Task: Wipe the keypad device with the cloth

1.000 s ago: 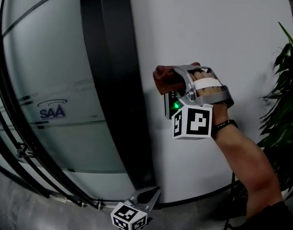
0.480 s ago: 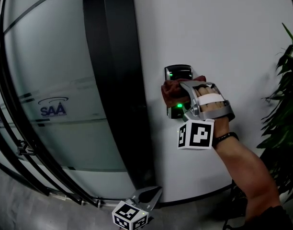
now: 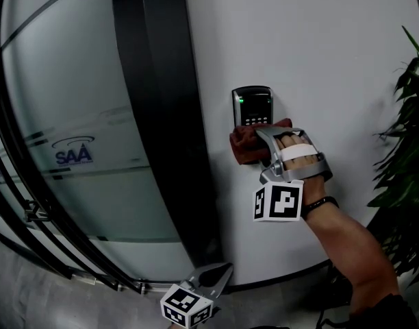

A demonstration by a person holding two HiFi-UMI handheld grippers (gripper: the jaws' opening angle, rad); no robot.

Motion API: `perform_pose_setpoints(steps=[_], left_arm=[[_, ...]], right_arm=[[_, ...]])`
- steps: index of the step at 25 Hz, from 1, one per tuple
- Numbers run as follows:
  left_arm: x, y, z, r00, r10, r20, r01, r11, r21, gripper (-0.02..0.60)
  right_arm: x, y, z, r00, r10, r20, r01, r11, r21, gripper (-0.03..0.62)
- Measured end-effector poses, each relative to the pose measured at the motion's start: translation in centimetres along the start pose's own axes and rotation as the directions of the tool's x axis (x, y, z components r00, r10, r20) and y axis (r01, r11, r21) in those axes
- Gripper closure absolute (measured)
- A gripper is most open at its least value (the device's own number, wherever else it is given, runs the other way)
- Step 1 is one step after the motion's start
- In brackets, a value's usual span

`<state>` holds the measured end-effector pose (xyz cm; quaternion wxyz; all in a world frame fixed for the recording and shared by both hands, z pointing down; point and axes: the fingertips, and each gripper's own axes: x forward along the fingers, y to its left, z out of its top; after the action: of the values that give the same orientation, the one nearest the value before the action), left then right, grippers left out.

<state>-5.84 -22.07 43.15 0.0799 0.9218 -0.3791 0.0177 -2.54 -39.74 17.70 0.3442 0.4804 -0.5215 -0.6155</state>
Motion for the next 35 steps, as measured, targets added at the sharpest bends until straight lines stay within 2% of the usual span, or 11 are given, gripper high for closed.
perform_pose_setpoints(steps=[12, 17, 23, 35], left_arm=[[-0.2, -0.1, 0.0, 1.0, 0.004, 0.002, -0.004, 1.0, -0.002, 0.565], [-0.2, -0.2, 0.1, 1.0, 0.001, 0.002, -0.001, 1.0, -0.003, 0.565], [-0.4, 0.0, -0.1, 1.0, 0.006, 0.001, -0.006, 1.0, -0.002, 0.565], [-1.9, 0.6, -0.4, 1.0, 0.0, -0.001, 0.0, 1.0, -0.012, 0.565]], right_arm=[[-0.6, 1.7, 0.0, 1.0, 0.029, -0.003, -0.029, 1.0, 0.008, 0.54], [-0.8, 4.1, 0.1, 0.996, 0.088, -0.006, -0.088, 0.996, -0.006, 0.54], [-1.4, 5.5, -0.2, 0.997, 0.078, -0.002, -0.078, 0.997, 0.023, 0.54], [-2.3, 8.9, -0.6, 0.991, 0.129, -0.033, -0.127, 0.991, 0.047, 0.54]])
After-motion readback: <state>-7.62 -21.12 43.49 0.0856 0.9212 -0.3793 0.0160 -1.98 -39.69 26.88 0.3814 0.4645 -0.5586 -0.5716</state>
